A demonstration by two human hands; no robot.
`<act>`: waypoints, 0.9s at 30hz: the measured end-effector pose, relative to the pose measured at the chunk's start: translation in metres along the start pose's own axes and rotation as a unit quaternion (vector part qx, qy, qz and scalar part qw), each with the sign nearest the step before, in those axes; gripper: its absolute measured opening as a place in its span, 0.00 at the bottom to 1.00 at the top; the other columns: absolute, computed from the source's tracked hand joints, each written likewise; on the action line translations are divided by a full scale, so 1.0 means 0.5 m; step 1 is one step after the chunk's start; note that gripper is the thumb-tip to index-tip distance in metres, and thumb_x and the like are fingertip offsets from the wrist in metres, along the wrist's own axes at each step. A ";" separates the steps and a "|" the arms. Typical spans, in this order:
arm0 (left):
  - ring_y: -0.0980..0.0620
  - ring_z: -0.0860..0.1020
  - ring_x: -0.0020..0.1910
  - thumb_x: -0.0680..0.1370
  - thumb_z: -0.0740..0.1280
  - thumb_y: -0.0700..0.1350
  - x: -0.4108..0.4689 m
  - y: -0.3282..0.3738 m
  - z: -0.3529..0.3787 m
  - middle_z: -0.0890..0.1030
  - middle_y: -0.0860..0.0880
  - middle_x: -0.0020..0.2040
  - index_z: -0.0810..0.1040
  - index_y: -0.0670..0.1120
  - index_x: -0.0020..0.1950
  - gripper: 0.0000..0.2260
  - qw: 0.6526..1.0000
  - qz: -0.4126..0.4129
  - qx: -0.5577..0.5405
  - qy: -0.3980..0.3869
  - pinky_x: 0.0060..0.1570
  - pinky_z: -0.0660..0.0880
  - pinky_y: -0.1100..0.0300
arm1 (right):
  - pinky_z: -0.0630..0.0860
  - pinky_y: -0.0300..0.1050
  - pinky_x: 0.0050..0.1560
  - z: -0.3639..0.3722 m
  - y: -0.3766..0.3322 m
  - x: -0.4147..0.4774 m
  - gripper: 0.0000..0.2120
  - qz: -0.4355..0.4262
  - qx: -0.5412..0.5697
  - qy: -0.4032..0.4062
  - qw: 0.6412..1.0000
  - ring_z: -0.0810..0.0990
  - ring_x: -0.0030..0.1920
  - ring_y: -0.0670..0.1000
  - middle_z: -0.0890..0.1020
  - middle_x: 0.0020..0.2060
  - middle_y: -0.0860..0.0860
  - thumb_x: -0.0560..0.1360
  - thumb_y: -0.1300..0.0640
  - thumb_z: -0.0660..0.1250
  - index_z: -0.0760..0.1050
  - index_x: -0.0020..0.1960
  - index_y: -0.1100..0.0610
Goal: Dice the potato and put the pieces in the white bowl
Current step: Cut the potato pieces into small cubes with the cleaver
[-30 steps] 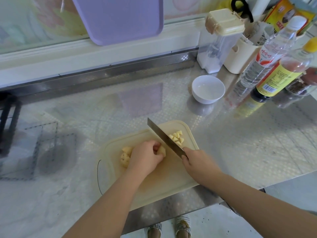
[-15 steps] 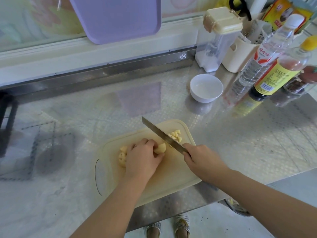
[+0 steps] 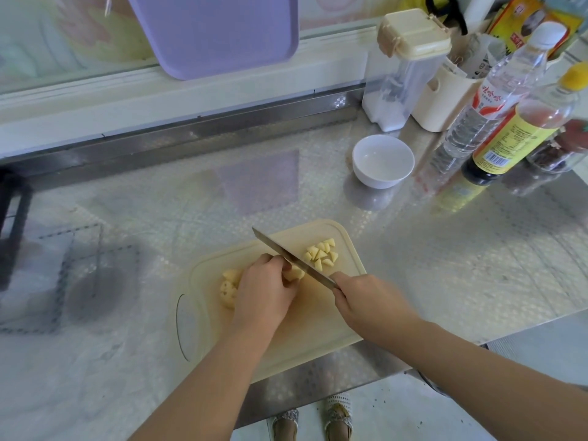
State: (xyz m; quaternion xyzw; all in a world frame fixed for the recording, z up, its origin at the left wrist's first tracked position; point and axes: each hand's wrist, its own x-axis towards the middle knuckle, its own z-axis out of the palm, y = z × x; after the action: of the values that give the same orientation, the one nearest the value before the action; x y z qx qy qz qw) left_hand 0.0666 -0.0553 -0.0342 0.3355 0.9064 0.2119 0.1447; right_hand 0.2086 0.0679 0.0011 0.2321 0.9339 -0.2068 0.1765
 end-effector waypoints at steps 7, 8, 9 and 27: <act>0.49 0.80 0.45 0.72 0.73 0.48 -0.002 -0.001 0.003 0.81 0.50 0.49 0.82 0.48 0.52 0.10 1.000 0.009 -0.006 0.009 0.46 0.77 0.55 | 0.80 0.54 0.43 0.007 -0.007 0.004 0.10 0.009 -0.018 -0.018 1.000 0.79 0.39 0.56 0.72 0.34 0.49 0.85 0.52 0.51 0.70 0.55 0.54; 0.50 0.80 0.45 0.72 0.74 0.48 -0.003 -0.001 0.004 0.82 0.50 0.49 0.82 0.48 0.51 0.10 1.000 0.010 -0.005 0.012 0.46 0.77 0.56 | 0.80 0.55 0.43 0.009 -0.008 0.005 0.10 0.010 -0.023 -0.019 1.000 0.80 0.39 0.56 0.72 0.34 0.49 0.85 0.52 0.51 0.70 0.55 0.54; 0.50 0.80 0.45 0.72 0.74 0.48 -0.003 -0.001 0.004 0.82 0.51 0.48 0.82 0.48 0.51 0.10 1.000 0.011 -0.004 0.014 0.46 0.77 0.56 | 0.80 0.54 0.43 0.011 -0.010 0.005 0.10 0.012 -0.025 -0.020 0.999 0.80 0.39 0.56 0.72 0.34 0.49 0.85 0.52 0.51 0.70 0.56 0.54; 0.51 0.78 0.43 0.71 0.73 0.49 -0.010 -0.011 0.012 0.79 0.52 0.47 0.79 0.49 0.49 0.09 1.000 0.018 -0.010 0.009 0.46 0.77 0.53 | 0.75 0.44 0.44 0.026 0.000 0.038 0.11 0.079 0.094 -0.034 0.992 0.78 0.43 0.51 0.77 0.43 0.49 0.85 0.52 0.53 0.73 0.56 0.53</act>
State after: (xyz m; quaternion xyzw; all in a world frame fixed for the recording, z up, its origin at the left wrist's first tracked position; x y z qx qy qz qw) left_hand 0.0698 -0.0604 -0.0415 0.3483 0.8994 0.2265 0.1358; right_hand 0.1957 0.0686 -0.0180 0.3138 0.8824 -0.2872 0.2013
